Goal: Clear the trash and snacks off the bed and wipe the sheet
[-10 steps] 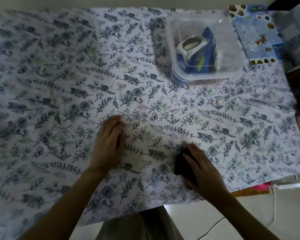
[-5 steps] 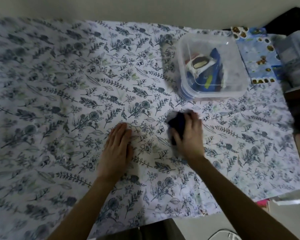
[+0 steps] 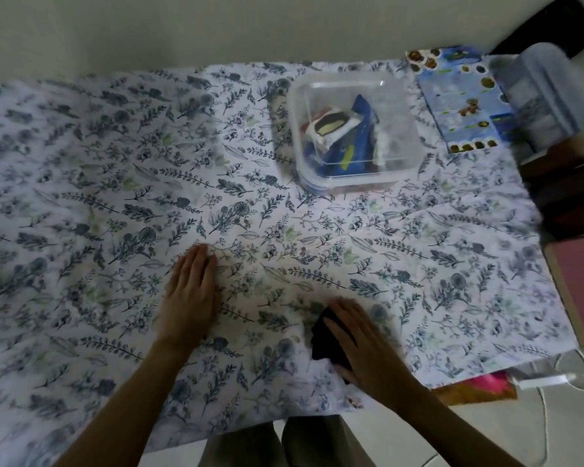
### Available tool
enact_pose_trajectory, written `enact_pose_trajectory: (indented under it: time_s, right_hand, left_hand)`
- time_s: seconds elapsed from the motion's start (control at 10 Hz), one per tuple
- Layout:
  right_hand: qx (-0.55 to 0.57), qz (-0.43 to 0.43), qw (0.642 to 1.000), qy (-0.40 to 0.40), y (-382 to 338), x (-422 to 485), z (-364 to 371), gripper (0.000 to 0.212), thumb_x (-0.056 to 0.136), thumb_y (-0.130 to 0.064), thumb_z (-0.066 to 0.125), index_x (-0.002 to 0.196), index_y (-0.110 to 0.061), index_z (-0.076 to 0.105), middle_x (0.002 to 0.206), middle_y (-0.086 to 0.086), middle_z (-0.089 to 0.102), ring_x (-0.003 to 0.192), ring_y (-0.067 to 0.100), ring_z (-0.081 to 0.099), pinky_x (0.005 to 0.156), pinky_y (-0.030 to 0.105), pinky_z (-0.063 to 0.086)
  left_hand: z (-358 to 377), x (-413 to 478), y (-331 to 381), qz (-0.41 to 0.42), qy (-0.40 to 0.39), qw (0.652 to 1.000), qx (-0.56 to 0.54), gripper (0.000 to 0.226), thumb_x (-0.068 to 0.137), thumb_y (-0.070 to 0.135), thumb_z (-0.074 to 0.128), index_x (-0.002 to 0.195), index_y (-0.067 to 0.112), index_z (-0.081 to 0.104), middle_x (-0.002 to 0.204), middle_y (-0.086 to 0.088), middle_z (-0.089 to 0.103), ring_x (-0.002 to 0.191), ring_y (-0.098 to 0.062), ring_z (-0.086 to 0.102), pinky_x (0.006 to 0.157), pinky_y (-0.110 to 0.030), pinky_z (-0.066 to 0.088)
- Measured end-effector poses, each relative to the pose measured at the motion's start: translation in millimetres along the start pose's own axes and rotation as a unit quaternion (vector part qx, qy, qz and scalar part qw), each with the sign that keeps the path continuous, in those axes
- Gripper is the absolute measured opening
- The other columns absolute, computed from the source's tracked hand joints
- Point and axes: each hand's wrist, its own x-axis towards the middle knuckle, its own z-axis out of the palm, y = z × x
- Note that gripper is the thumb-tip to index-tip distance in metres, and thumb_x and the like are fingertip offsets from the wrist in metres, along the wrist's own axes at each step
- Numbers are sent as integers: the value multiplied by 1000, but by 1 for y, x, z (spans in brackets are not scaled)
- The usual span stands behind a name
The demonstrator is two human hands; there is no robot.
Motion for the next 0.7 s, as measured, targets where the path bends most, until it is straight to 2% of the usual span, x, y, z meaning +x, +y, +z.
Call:
enact_pose_trajectory:
  time_s: [0.1,0.2,0.3,0.4,0.5,0.6,0.7]
  right_hand:
    - [41,69,996,50,36,-17,-9,75,78,-42,62,139,-7,37,149,17,33,138,36,30,108,55,37]
    - [72,197,974,84,109,-39,-29,67,83,-34,60,139,-5,38,148,17,34,134,37,34,111,52,33]
    - [62,258,960,91,161,-54,-39,62,85,-32,57,137,-5,37,145,18,37,131,40,38,109,57,32]
    - [58,342,936,68,216,-67,-52,66,84,-42,50,137,-5,37,144,19,41,135,40,34,109,62,27]
    - [41,341,938,51,231,-70,-61,75,85,-56,42,141,-7,31,150,18,34,142,37,23,114,61,16]
    - [76,283,954,57,209,-39,-86,98,79,-79,19,149,-10,18,158,14,19,147,28,9,119,51,2]
    - [82,192,977,37,179,-9,-110,114,68,-84,-8,150,-7,13,159,14,15,148,24,4,120,47,2]
  left_hand:
    - [-5,0,11,-15,-7,1000,19,60,93,30,26,142,-5,32,150,-26,33,143,-34,28,121,-37,2]
    - [-18,2,38,-46,-13,999,5,60,91,28,24,139,-6,38,144,-27,43,136,-38,40,118,-49,26]
    - [-28,6,65,-51,-11,998,-24,58,93,29,24,138,-4,41,141,-24,47,132,-37,45,113,-51,34]
    - [-39,12,107,-75,-4,995,-69,47,96,20,41,137,-2,43,139,-22,49,128,-37,49,109,-47,39]
    - [-52,21,130,-85,1,992,-92,45,94,14,48,135,-3,45,139,-23,50,130,-36,48,109,-45,38]
    - [-79,39,149,-86,23,992,-94,47,96,17,42,140,-1,40,147,-20,42,139,-32,38,117,-40,28]
    - [-99,48,148,-77,24,993,-86,51,99,22,35,145,3,31,155,-16,31,145,-28,27,120,-37,17]
